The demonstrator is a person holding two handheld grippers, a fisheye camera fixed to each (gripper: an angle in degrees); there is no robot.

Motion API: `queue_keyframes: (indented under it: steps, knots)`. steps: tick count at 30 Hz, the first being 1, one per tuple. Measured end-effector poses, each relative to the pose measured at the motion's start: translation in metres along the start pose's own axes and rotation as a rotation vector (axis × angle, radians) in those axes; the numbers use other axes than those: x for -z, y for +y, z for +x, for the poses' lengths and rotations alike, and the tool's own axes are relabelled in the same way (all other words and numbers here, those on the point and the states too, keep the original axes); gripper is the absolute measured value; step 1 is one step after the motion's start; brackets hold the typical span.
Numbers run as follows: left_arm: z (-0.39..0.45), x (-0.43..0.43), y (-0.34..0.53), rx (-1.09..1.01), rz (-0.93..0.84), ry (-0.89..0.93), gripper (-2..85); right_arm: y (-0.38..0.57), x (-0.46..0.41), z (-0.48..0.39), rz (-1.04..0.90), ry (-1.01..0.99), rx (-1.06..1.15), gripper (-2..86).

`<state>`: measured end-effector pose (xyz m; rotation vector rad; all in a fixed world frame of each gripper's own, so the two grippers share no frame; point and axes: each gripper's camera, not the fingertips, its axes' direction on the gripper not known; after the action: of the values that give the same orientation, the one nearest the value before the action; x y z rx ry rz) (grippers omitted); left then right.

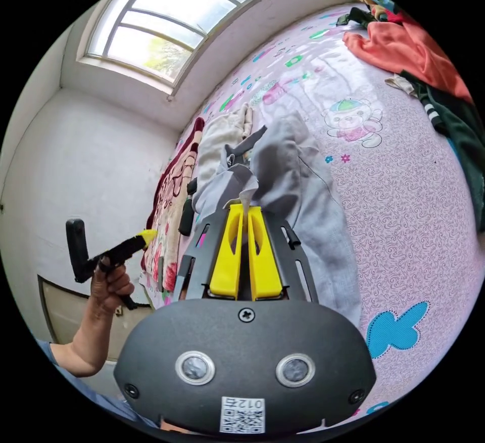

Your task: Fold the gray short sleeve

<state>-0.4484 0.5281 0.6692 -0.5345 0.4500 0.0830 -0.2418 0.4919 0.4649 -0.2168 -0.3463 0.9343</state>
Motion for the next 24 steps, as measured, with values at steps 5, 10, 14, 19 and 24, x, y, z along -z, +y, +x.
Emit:
queue_keyframes:
  steps: [5,10,14,19,24]
  knots:
    - [0.017,-0.043,0.092,0.062,-0.196,-0.112,0.4,-0.037,-0.004,0.048,-0.077,-0.014,0.012,1.8]
    - [0.020,-0.071,0.185,0.240,-0.315,-0.050,0.4,-0.058,-0.005,0.071,-0.113,-0.046,0.069,2.0]
    - [0.035,-0.069,0.226,0.322,-0.253,-0.014,0.4,-0.063,0.005,0.075,-0.099,0.000,0.147,2.7]
    - [0.057,-0.073,0.241,0.326,-0.201,0.113,0.4,-0.027,0.003,0.025,-0.206,-0.007,0.468,3.6]
    - [0.090,-0.076,0.242,0.279,-0.157,0.179,0.4,0.040,-0.054,-0.043,-0.457,-0.005,0.796,4.5]
